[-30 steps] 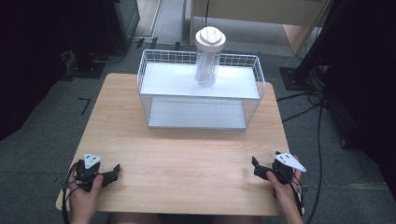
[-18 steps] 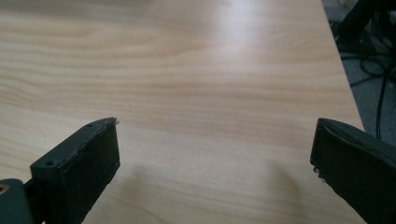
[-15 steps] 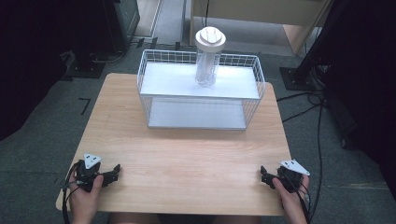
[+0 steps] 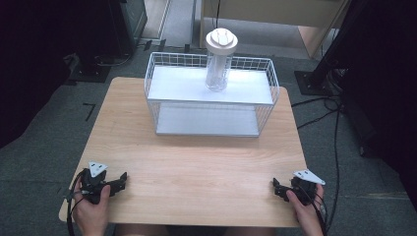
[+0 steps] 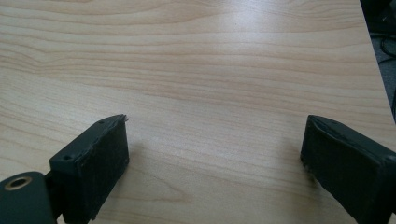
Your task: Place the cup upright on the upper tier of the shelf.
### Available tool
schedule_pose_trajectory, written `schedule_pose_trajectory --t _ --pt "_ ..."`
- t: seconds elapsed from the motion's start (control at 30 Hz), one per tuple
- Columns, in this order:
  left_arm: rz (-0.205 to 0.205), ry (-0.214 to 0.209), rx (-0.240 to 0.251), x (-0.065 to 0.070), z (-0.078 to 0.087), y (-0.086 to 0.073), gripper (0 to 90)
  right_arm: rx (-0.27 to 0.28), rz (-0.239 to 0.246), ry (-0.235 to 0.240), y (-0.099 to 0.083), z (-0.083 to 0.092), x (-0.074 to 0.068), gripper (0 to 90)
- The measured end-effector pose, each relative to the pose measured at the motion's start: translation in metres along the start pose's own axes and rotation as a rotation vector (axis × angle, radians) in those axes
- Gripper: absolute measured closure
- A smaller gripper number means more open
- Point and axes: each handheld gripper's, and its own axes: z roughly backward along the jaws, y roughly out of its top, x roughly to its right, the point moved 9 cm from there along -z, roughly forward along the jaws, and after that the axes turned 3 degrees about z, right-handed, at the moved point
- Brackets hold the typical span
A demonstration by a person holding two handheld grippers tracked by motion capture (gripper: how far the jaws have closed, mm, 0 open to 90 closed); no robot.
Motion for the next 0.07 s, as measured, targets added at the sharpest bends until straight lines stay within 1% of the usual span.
schedule_pose_trajectory --t 0.07 --pt "0.003 0.004 0.000 0.0025 -0.0003 0.0002 9.2 -0.001 0.003 0.007 -0.0001 0.0001 -0.0009 7.6"
